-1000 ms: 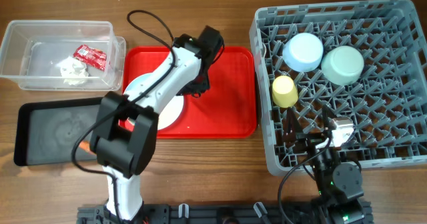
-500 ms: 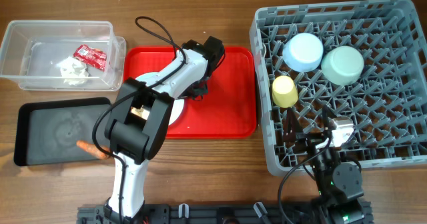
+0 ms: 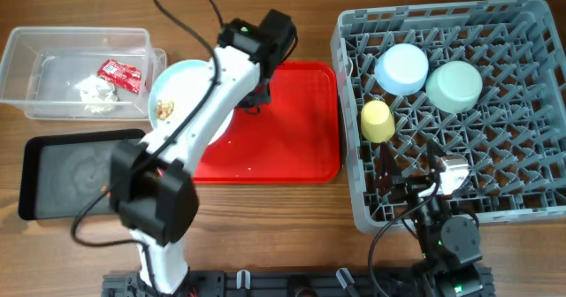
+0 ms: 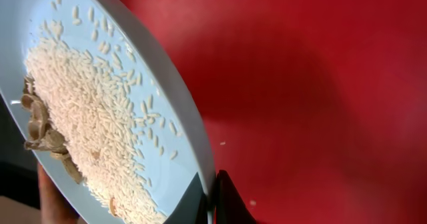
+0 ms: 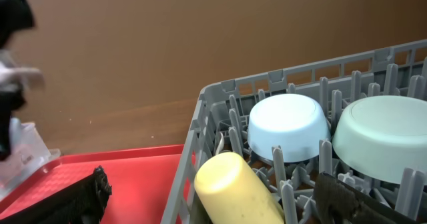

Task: Sort waste into correct bins and load items into the dishwasher rack
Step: 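Grasp the white plate's rim with the left gripper and lift it, then tip the plate over the black tray to empty the rice, then carry the white plate to the rack and stand it upright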

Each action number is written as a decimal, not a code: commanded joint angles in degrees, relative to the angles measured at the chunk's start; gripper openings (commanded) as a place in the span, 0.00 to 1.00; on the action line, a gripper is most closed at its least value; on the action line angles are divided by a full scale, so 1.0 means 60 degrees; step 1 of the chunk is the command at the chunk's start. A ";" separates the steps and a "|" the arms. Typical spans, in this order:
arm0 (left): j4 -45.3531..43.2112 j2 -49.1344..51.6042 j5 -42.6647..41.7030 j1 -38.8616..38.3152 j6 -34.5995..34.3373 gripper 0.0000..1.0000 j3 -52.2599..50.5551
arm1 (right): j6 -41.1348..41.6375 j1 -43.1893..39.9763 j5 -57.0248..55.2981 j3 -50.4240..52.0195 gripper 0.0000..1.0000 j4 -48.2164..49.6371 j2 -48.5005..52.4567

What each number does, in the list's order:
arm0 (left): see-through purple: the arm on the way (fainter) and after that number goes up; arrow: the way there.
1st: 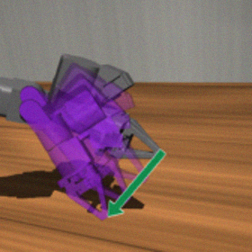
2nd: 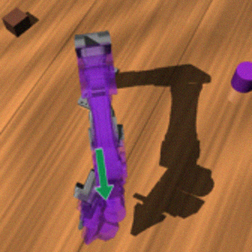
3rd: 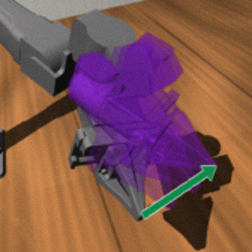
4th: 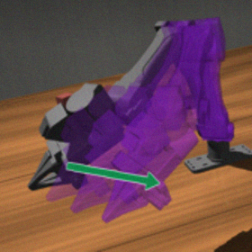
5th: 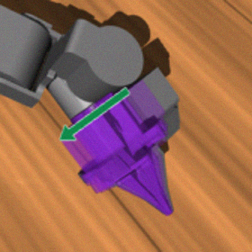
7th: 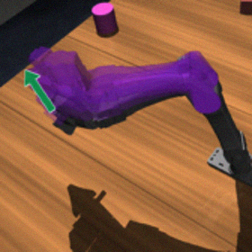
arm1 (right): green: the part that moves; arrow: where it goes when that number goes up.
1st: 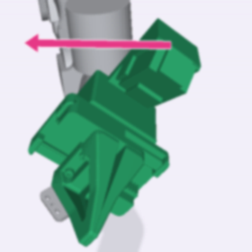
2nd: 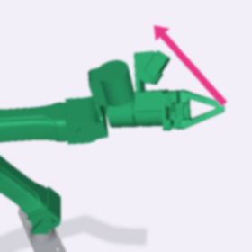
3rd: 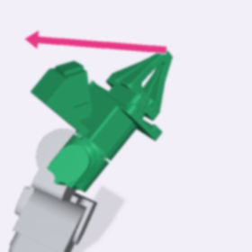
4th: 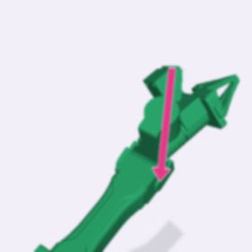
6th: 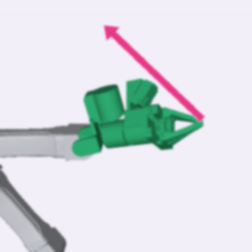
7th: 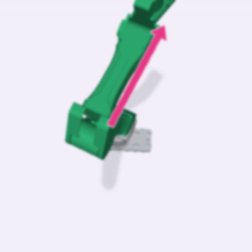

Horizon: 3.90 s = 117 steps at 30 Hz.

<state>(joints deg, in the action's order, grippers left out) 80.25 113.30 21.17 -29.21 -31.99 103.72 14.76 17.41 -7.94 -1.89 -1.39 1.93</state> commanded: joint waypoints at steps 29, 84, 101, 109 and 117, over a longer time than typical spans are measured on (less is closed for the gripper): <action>-0.0233 -0.1268 -0.4954 0.6907 0.0557 0.04 -0.0055 | 0.0073 -0.0040 0.0047 0.0084 1.00 0.0044 -0.0025; -0.6743 -0.9970 -1.3923 1.0349 0.3038 0.04 -0.8153 | 0.0069 -0.0040 0.0047 0.0084 1.00 0.0044 -0.0025; -2.2622 -0.2769 -0.9460 0.0619 -0.6648 0.04 -0.8142 | 0.0069 -0.0040 0.0047 0.0084 1.00 0.0044 -0.0025; -2.3620 -0.1268 -0.8287 -0.0233 -0.7512 0.04 -0.7923 | 0.0069 -0.0040 0.0047 0.0084 1.00 0.0044 -0.0025; -2.2141 -0.1249 -0.6634 -0.0240 -0.6947 1.00 -0.7923 | 0.0069 -0.0040 0.0047 0.0084 1.00 0.0044 -0.0025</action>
<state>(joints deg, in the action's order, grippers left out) -54.37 105.23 -21.78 -31.18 -77.49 54.98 14.94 17.41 -7.94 -1.80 -1.23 2.02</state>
